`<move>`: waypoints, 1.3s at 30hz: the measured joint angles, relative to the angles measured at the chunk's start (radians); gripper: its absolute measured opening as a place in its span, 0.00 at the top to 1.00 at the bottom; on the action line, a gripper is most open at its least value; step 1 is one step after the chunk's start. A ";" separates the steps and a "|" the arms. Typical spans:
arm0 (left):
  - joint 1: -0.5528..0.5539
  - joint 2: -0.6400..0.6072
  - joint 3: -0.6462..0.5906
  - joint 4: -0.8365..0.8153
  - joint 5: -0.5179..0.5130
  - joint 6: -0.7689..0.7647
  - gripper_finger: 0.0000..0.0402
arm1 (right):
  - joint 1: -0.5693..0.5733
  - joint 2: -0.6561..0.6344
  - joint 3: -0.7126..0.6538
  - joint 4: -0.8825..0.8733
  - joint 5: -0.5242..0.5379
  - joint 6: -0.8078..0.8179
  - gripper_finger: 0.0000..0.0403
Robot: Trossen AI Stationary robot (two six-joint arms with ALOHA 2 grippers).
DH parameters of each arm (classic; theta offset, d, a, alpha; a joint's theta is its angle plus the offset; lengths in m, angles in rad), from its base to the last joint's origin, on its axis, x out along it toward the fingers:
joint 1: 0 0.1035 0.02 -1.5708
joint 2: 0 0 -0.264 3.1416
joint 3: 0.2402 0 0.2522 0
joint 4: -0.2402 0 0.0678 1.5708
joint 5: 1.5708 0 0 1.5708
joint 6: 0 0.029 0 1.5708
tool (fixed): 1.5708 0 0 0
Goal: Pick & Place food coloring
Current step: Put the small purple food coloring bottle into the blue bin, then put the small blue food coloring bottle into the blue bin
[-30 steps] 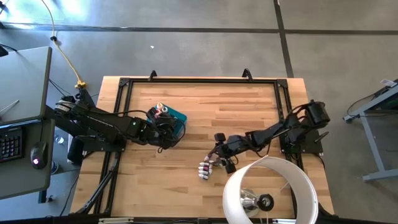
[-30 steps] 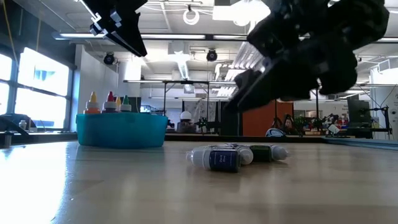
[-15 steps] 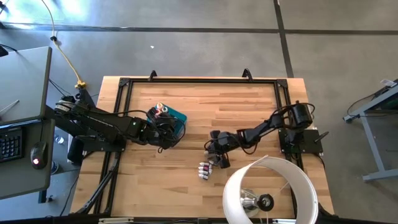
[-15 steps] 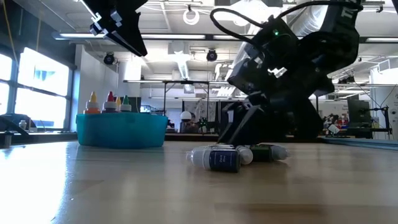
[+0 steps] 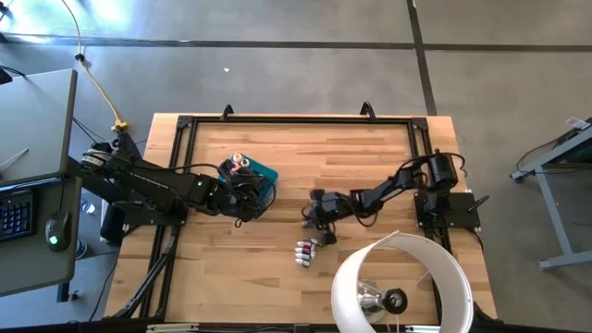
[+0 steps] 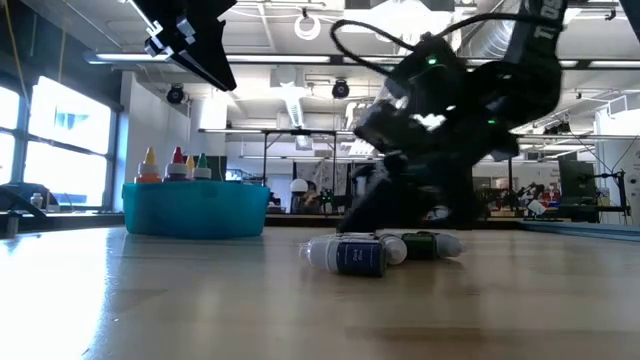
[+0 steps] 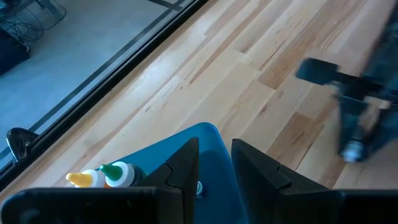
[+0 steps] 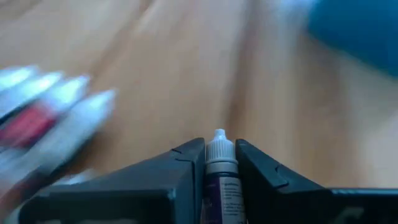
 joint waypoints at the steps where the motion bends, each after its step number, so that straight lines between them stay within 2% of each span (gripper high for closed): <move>1: 0.000 0.000 0.000 0.000 0.000 0.000 0.77 | -0.011 0.001 0.024 0.004 0.011 -0.003 0.84; 6: 0.000 0.000 0.000 0.002 -0.004 0.000 0.77 | -0.069 -0.002 0.208 0.015 0.114 -0.068 0.82; 10: 0.000 0.000 0.000 0.001 -0.003 0.000 0.77 | -0.128 -0.002 0.381 -0.031 0.098 -0.071 0.79; 15: 0.000 0.000 0.000 0.000 -0.011 0.000 0.77 | -0.186 0.056 0.536 -0.171 0.090 -0.066 0.82; 19: 0.000 0.000 0.000 -0.001 -0.013 0.000 0.77 | -0.214 0.138 0.588 -0.193 0.062 -0.054 0.80; 23: 0.000 0.000 0.000 -0.003 -0.002 0.000 0.77 | -0.226 0.213 0.603 -0.200 0.046 -0.044 0.72; 28: 0.000 0.000 0.000 -0.001 0.010 0.000 0.77 | -0.223 0.225 0.607 -0.210 0.047 -0.043 0.62; 31: 0.000 0.000 0.000 0.002 0.019 0.000 0.77 | -0.210 0.189 0.605 -0.256 0.050 -0.043 0.59; 33: 0.000 0.000 0.000 0.010 0.062 0.000 0.77 | -0.191 0.135 0.606 -0.311 0.048 -0.047 0.59; 39: -0.027 0.034 0.000 0.106 0.182 0.015 0.77 | -0.115 -0.084 0.608 -0.681 0.066 -0.047 0.64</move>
